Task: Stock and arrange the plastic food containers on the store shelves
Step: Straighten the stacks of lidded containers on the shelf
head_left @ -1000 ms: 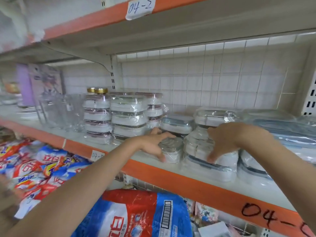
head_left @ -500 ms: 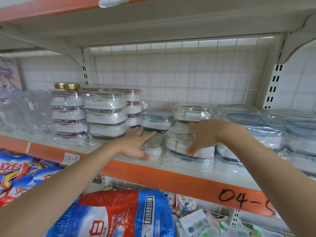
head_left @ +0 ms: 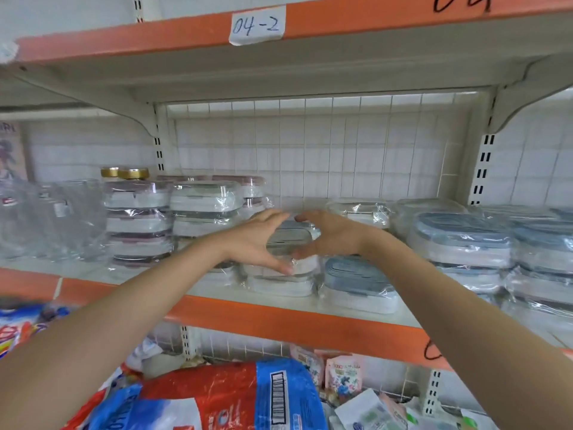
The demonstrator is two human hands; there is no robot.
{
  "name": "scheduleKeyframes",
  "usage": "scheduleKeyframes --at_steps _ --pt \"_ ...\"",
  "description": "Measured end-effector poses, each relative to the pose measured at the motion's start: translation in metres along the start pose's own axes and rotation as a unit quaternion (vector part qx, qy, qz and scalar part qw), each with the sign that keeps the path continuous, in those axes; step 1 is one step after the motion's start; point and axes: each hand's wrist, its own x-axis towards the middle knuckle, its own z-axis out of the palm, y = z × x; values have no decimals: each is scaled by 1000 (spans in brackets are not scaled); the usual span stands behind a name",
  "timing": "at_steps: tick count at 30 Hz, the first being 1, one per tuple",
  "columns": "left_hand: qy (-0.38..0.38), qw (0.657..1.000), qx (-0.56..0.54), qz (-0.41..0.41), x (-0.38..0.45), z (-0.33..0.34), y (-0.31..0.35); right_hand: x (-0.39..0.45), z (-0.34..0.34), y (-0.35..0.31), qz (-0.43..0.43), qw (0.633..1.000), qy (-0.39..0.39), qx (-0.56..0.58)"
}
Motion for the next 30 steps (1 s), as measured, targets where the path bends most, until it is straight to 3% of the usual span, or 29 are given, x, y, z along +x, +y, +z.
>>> scheduleKeyframes --at_steps 2,7,13,21,25,30 --pt "-9 1000 -1 2 5 7 -4 -8 -11 12 33 999 -36 2" --pt "-28 999 -16 5 18 10 -11 -32 -9 49 156 952 -179 -194" --pt "-23 998 -44 39 23 6 -21 -34 -16 49 114 968 -100 -200" --pt "-37 997 22 71 28 0 -23 3 -74 16 93 934 67 -339" --pt "-7 997 -7 80 27 -4 -25 39 -66 12 69 958 125 -249" --pt "-1 993 52 102 26 -1 -36 89 -44 14 43 983 99 -148"
